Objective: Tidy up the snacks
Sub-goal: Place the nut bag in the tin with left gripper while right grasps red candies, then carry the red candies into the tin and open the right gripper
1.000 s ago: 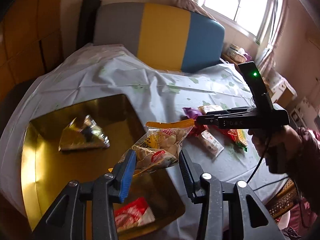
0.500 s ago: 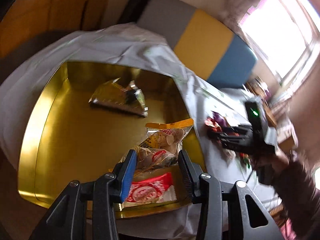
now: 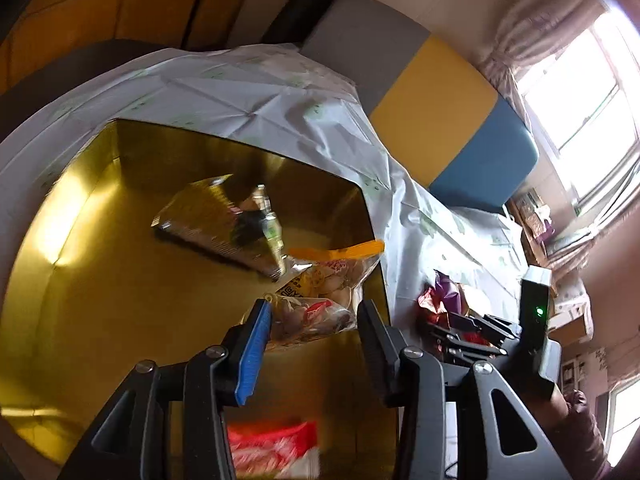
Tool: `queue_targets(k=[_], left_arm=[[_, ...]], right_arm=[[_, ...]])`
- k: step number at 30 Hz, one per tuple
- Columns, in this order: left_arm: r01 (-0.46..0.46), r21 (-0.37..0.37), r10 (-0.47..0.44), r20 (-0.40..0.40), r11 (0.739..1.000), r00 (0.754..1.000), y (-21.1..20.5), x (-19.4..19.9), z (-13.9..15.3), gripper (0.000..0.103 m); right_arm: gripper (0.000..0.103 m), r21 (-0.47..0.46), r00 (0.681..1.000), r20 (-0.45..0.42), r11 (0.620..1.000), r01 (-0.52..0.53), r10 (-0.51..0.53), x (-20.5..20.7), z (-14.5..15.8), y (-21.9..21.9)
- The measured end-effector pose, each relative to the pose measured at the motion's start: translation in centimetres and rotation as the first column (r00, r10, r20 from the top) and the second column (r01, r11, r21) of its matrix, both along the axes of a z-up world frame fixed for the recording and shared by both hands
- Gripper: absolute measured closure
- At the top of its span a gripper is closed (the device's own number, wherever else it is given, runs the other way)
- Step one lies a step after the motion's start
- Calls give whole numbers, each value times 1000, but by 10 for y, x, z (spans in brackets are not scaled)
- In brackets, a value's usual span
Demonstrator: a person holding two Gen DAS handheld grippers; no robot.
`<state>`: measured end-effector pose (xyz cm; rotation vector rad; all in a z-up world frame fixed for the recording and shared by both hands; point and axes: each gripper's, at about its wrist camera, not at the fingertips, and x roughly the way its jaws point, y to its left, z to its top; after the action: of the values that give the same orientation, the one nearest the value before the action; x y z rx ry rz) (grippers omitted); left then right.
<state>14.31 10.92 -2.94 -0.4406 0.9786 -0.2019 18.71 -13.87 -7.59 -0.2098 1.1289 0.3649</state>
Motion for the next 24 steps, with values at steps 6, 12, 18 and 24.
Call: queue_targets(k=[6,12,18,24], left_arm=[[0,52,1,-15,999,1000,-8,-7,-7,39],[3,206,-7,16,979,1000,-9,-47,-4,40],[-29,288,15,51,957,999,-2,-81,1,40],[-53,267,44,40,962,998,4,-95,0,43]], right_arm=[[61,6,1000,18,1000,9,-9,-2,0,-1],[60,13,999,30,999,34,-34,-6,0,-2],[58,30,998,18,998,62,-62,-4,-1,-3],[53,50,996,20,995,86,-88,-2,-3,-4]])
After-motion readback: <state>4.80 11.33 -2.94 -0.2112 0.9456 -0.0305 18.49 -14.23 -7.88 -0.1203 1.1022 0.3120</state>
